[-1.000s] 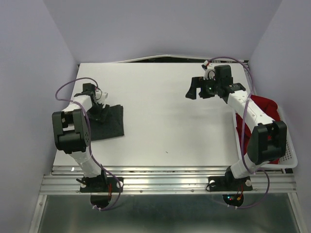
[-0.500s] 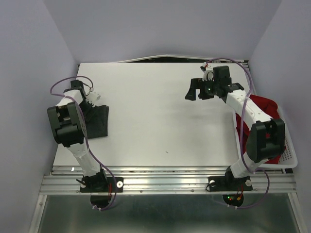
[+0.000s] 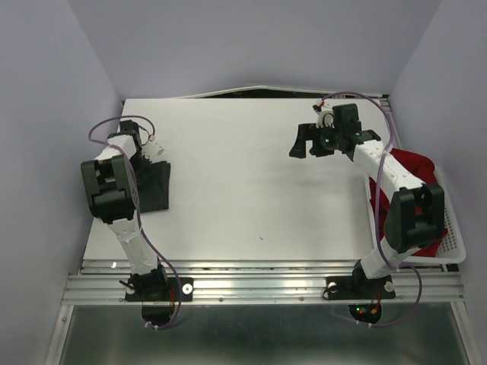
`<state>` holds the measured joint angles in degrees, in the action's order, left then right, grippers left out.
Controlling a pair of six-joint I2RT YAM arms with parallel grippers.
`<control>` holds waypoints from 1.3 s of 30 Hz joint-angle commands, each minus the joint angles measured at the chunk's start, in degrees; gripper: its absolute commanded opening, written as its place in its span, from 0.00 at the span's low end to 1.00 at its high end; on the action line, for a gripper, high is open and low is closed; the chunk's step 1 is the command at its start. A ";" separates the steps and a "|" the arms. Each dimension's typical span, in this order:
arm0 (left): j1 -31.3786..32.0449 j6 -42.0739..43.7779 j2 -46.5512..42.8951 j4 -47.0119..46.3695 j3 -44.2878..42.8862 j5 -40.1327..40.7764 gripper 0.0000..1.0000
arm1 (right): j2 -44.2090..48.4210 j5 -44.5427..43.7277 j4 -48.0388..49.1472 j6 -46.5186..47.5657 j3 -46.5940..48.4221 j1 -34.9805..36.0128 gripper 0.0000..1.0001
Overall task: Fold and stack the skirts
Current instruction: Neatly place the folded skirt to the corner, then grab the skirt from the pile
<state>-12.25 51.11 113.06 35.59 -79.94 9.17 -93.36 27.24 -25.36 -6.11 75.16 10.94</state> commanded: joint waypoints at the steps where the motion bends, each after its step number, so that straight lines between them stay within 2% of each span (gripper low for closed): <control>1: 2.67 -2.68 5.07 -4.39 -2.76 -5.30 0.87 | 0.02 0.44 0.49 1.01 2.01 -0.30 1.00; 6: 3.20 -2.51 6.48 -3.60 -5.92 -5.92 0.87 | 0.46 0.18 0.49 1.36 1.66 -0.30 1.00; 13: 4.69 -2.59 3.85 -2.72 -7.42 -5.48 0.90 | 0.46 0.44 0.58 1.36 2.45 -0.30 1.00; 17: 4.69 -3.82 -1.06 0.78 -16.97 -2.07 0.95 | 1.69 -0.52 0.32 3.46 3.94 -0.30 1.00; 18: 4.69 -3.91 -2.04 2.79 -23.01 -1.27 0.98 | 2.13 -0.96 0.23 3.99 4.56 -0.30 1.00; 21: 4.87 -4.27 -6.07 5.18 -34.44 1.20 0.98 | 3.80 -3.86 0.32 5.40 5.70 -0.30 1.00; 24: 5.57 -5.32 -10.74 1.34 -39.15 4.27 0.98 | 4.68 -5.88 0.14 5.41 7.81 -0.30 1.00; 25: 6.27 -6.54 -12.06 -0.42 -38.98 4.63 0.98 | 4.85 -6.41 0.23 5.49 8.42 -0.83 1.00; 26: 6.45 -11.25 -14.85 -3.83 -37.76 4.02 0.98 | 5.12 -6.68 -0.29 7.23 9.56 -0.83 1.00; 27: 6.71 -11.30 -15.84 -3.95 -37.48 4.01 0.98 | 5.12 -7.29 -0.91 7.34 10.18 -0.83 1.00; 28: 7.93 -16.78 -16.72 -3.69 -37.22 2.19 0.98 | 5.03 -9.64 -1.61 7.95 10.88 -1.44 1.00; 31: 11.27 -19.02 -17.60 2.45 -35.91 -5.88 0.98 | 4.16 -11.59 -7.22 9.96 14.31 -4.77 1.00; 32: 14.76 -19.03 -18.74 3.33 -34.24 -7.40 0.98 | 3.89 -12.82 -11.51 10.67 15.27 -5.74 1.00; 34: 18.21 -20.52 -21.02 0.98 -25.30 -8.55 0.98 | 3.71 -15.19 -15.66 12.52 17.21 -10.12 1.00; 35: 21.53 -20.70 -23.73 -2.42 -18.04 -9.08 0.99 | 4.06 -15.81 -18.38 14.70 16.87 -12.06 1.00; 37: 25.15 -21.14 -25.77 -5.17 -11.84 -11.27 0.98 | 4.76 -16.52 -20.77 17.35 16.26 -16.80 1.00; 39: 29.54 -22.37 -26.57 -5.98 -6.48 -15.12 0.98 | 5.03 -16.35 -25.07 21.13 15.81 -25.76 1.00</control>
<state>11.09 32.40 85.43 30.28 -95.90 1.48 -90.78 14.46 -40.14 7.88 89.52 -4.12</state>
